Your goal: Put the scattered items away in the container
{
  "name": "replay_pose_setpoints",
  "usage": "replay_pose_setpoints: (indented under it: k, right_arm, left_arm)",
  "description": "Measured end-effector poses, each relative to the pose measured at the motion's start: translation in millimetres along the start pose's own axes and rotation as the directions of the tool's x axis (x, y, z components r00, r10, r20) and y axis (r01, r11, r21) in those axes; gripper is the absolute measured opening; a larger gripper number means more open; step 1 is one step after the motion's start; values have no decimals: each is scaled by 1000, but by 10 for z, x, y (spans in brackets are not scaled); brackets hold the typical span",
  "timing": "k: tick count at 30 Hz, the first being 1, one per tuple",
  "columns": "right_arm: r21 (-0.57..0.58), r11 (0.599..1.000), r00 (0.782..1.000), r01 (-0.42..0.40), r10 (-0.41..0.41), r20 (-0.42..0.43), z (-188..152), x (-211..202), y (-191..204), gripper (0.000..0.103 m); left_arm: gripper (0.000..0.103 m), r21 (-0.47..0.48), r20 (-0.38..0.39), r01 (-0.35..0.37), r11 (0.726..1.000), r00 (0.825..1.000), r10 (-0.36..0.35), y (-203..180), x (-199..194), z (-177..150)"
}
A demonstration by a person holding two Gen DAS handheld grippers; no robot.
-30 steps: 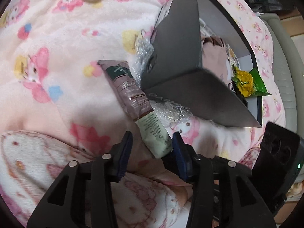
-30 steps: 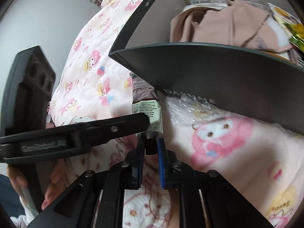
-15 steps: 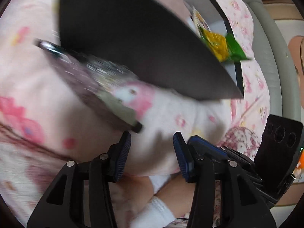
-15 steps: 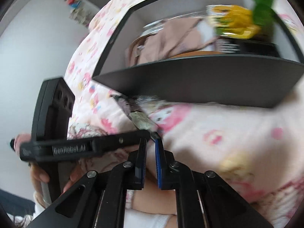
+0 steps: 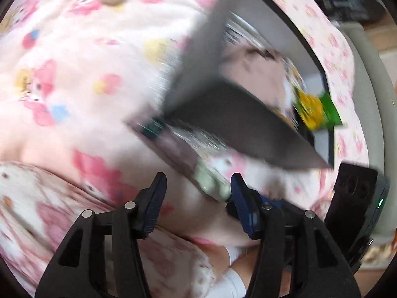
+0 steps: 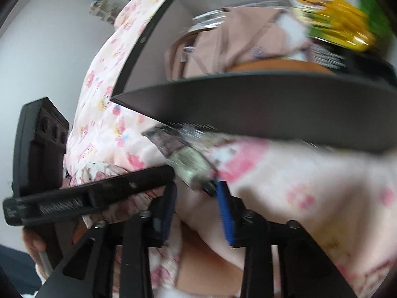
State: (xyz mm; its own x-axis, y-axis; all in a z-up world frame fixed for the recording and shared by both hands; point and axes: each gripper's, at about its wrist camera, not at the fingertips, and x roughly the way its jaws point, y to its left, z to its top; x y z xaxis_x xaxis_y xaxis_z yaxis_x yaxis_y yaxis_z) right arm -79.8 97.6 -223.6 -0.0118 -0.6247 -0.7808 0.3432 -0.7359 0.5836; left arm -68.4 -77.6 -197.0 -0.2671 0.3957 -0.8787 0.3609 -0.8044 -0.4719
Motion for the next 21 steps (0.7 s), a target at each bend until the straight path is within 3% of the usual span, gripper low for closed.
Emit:
replay_pose_setpoints:
  k: [2,5,8,11,14,17,21]
  right_arm:
    - [-4,1000,999,-1,1,-39,28,140,46,37]
    - [-58,997,999,49,-49,1,29,208,105,37]
    - [-44,994,995,98,-97,18,9,226,5,15]
    - [15,999,999,45,-45,23,0,181,-147,9]
    - [5,994,992,107,-107,68,-13,57,-166,6]
    - [8,998,994,64,-65,88,-32,-86,-181,6]
    - [-48,999,999,26,-24,28,-85,-46,-160,8]
  left_arm:
    - [54,-17,16,-27,999,999,27,83,4,95]
    - [54,-39,2,-22,999,1000,22,129,86,168]
    - [54,-42,-16,-11,999,1000,10,120,178,197]
    - [54,-27,-22,-12,1000,1000,12,94,246,215]
    - [54,-29,-52,7,1000,999,-9,92,346,215]
    - [54,-1,-59,-12,1000,998,12,31,407,173]
    - [52,6,-80,9,1000,997,-8,-17,475,155]
